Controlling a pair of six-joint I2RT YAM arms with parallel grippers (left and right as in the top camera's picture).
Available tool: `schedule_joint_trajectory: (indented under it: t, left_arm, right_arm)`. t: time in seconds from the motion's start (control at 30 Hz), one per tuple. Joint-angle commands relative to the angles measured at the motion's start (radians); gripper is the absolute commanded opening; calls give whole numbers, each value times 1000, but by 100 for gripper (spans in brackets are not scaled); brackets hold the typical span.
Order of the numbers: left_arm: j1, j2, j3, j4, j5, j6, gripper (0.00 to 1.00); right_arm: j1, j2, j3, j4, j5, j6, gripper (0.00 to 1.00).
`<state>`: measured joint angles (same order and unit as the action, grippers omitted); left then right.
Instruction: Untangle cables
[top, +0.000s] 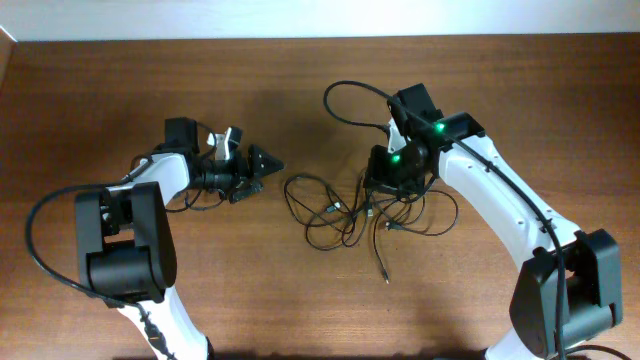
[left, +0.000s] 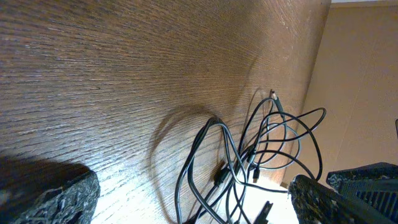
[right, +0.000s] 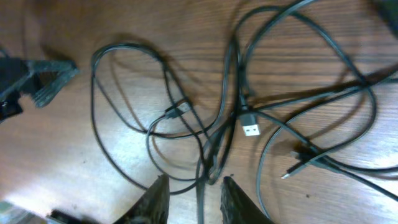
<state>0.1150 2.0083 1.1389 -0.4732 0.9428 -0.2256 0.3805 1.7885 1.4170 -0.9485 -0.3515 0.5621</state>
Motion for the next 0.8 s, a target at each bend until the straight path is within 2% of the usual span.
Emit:
schedule_joint_trajectory:
  t: [0.0, 0.1, 0.27, 0.77]
  left_arm:
    - [-1, -10, 4, 2, -8, 6, 99]
    - [-1, -10, 4, 2, -8, 6, 99]
    - [-1, -10, 4, 2, -8, 6, 99]
    - [-1, -10, 4, 9, -8, 6, 99]
  right_arm:
    - [6, 5, 6, -3, 58, -8, 30]
    - [6, 34, 6, 0, 121, 10, 31]
    - [5, 70, 6, 64, 180, 184, 30]
    - [52, 71, -16, 130, 184, 206, 28]
